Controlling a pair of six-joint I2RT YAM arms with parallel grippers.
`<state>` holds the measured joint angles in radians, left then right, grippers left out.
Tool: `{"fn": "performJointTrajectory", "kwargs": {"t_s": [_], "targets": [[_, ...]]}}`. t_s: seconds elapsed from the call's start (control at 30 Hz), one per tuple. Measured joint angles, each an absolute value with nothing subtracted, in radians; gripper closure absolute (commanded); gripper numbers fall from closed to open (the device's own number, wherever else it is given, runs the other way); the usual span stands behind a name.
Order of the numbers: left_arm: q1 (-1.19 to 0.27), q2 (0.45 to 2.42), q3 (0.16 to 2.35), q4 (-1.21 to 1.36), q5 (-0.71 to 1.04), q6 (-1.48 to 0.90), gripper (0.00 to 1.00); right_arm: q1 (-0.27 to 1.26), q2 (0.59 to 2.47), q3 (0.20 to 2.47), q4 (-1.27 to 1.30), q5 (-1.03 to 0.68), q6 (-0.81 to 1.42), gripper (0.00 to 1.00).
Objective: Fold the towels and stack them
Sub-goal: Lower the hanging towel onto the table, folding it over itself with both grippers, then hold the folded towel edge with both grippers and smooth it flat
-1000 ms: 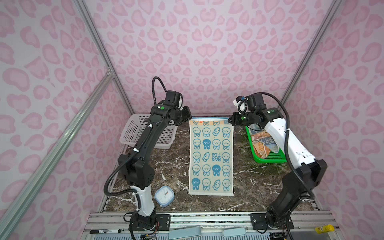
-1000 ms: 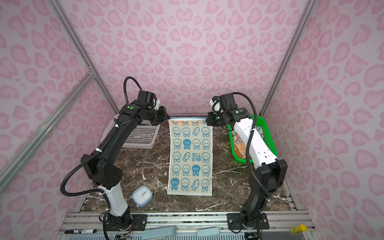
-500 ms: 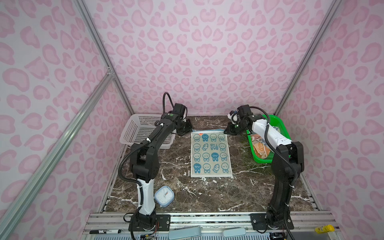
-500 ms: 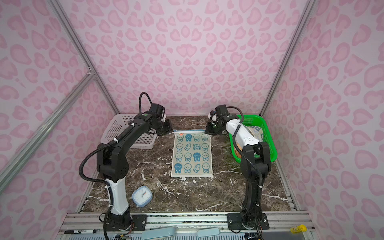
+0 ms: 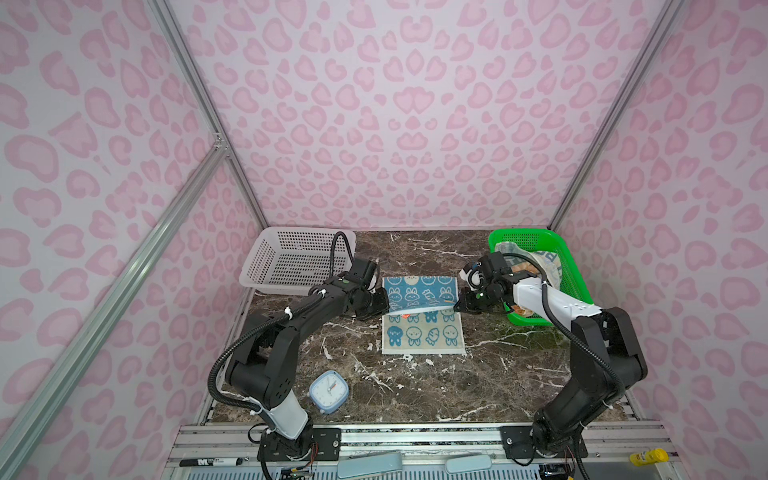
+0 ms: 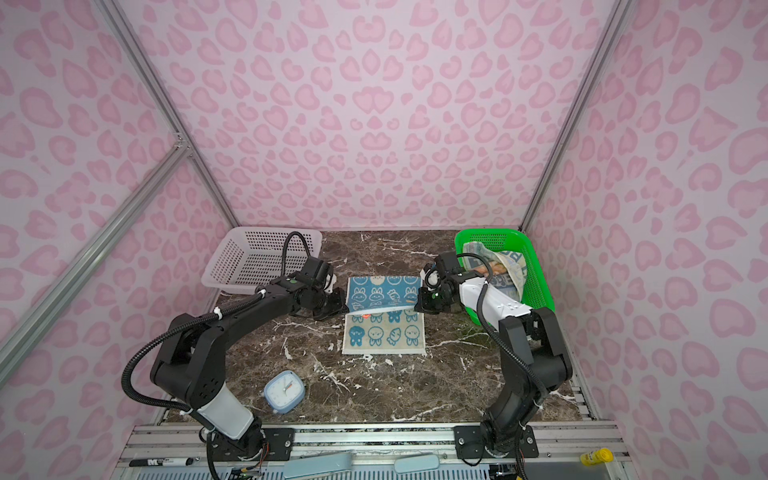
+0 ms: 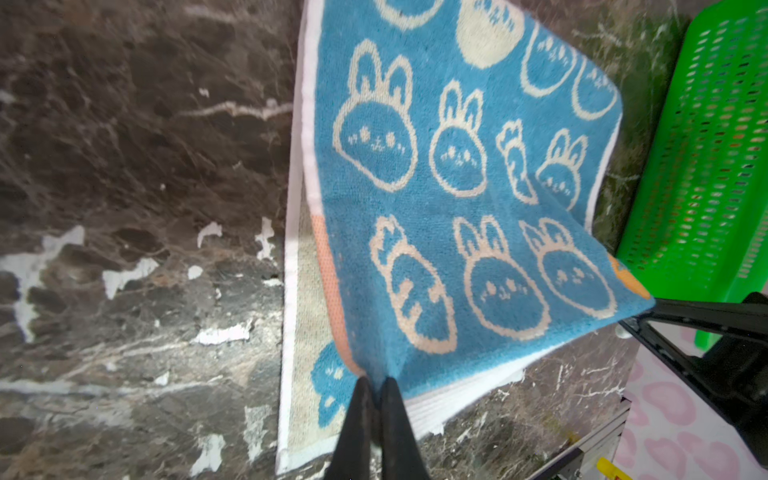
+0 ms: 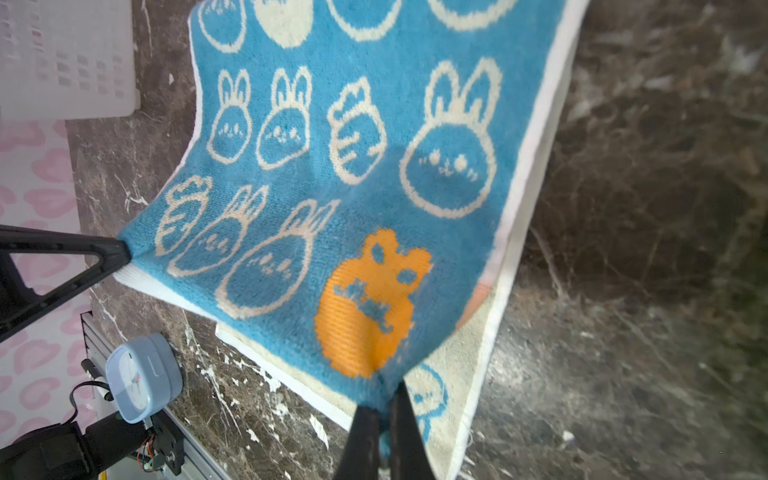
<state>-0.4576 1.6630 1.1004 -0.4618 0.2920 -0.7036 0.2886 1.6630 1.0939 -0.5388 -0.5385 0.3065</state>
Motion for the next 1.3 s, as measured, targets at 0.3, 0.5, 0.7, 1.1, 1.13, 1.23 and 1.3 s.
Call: {"fn": "performJointTrajectory", "kwargs": {"t_s": [0.3,0.5,0.7,1.1,1.13,1.23,1.3], "targets": [[-0.474,1.575,1.044,-0.425,0.277,-0.714,0.98,0.303,1.543,1.038,-0.541,-0.517,0.303,0.98],[-0.501,1.541,1.002,-0.431,0.237,-0.714,0.98,0.357,1.508,0.936,-0.520,-0.472,0.310,0.98],[-0.534,1.594,0.920,-0.401,0.244,-0.725,0.98,0.372,1.562,0.827,-0.437,-0.482,0.333,0.97],[-0.535,1.742,0.988,-0.416,0.204,-0.710,0.97,0.369,1.705,0.912,-0.406,-0.471,0.352,0.96],[-0.528,1.758,1.010,-0.418,0.197,-0.705,0.97,0.367,1.722,0.939,-0.406,-0.467,0.352,0.95],[-0.514,1.758,1.045,-0.431,0.182,-0.695,0.97,0.364,1.710,0.994,-0.422,-0.459,0.352,0.95],[-0.512,1.747,1.057,-0.443,0.182,-0.688,0.97,0.360,1.686,1.020,-0.442,-0.451,0.350,0.95]]}}
